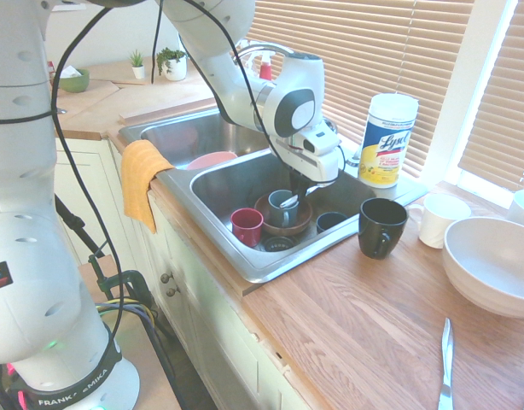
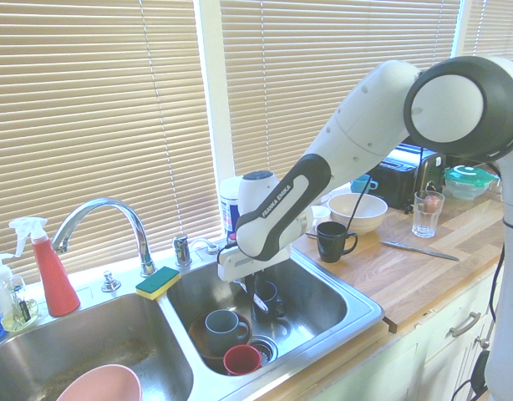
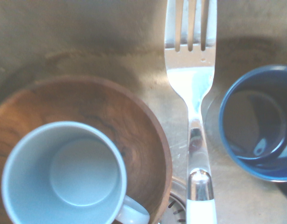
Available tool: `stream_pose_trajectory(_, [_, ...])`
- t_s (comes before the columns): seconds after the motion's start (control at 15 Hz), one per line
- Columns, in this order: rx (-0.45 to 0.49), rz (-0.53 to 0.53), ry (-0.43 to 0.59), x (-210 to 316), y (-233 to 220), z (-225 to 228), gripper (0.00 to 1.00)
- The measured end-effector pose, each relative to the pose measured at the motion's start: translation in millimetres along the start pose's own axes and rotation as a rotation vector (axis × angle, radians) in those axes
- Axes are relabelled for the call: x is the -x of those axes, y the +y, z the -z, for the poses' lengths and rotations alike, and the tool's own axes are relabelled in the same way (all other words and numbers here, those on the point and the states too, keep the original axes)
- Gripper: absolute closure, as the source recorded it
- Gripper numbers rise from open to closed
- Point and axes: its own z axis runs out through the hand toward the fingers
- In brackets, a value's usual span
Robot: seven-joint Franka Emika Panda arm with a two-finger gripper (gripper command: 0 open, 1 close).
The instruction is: Put the fork into the sink
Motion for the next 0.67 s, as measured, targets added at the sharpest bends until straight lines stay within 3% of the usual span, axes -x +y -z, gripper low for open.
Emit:
stream_pose_trajectory(0.4, [0.026,0.007,-0.002,-2,-6,-59,1.0])
stream_pose_trajectory(0.47, [0.031,0.005,0.0,-5,-7,-65,0.0])
stream_pose_trajectory(0.67, [0.055,0.006,-0.01,-6,-9,-85,0.0])
